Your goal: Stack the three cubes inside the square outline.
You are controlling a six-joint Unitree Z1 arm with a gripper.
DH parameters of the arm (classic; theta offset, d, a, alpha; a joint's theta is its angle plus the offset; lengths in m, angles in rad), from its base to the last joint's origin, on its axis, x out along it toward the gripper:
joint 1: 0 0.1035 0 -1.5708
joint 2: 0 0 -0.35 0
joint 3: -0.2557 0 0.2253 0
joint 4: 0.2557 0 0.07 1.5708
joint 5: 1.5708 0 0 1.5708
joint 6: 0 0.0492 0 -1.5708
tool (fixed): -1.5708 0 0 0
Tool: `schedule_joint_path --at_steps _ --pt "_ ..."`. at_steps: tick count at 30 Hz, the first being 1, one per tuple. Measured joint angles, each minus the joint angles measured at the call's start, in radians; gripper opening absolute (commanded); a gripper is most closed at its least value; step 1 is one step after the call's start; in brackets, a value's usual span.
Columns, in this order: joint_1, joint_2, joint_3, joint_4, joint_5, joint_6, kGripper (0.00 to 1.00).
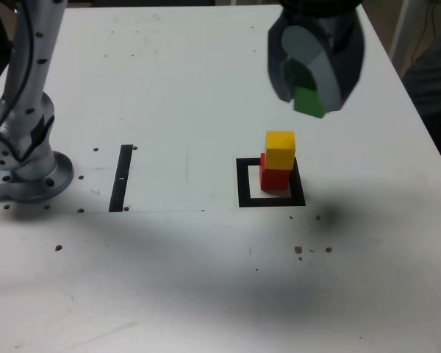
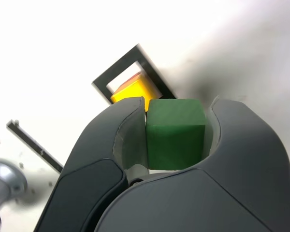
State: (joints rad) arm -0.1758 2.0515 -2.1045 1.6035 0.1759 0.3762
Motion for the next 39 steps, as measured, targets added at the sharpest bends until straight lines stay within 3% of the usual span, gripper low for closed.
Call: schedule_joint_path --at_steps 10,18,36,39 --pt "0.069 -0.023 0.137 -0.020 -0.085 -0.151 0.26" --pt "0.095 -0.017 0.171 -0.024 -0.132 -0.242 0.26" --pt "0.113 0.048 0.168 -0.037 -0.158 -0.260 0.28" --pt "0.115 0.050 0.168 -0.042 -0.158 -0.256 0.34"
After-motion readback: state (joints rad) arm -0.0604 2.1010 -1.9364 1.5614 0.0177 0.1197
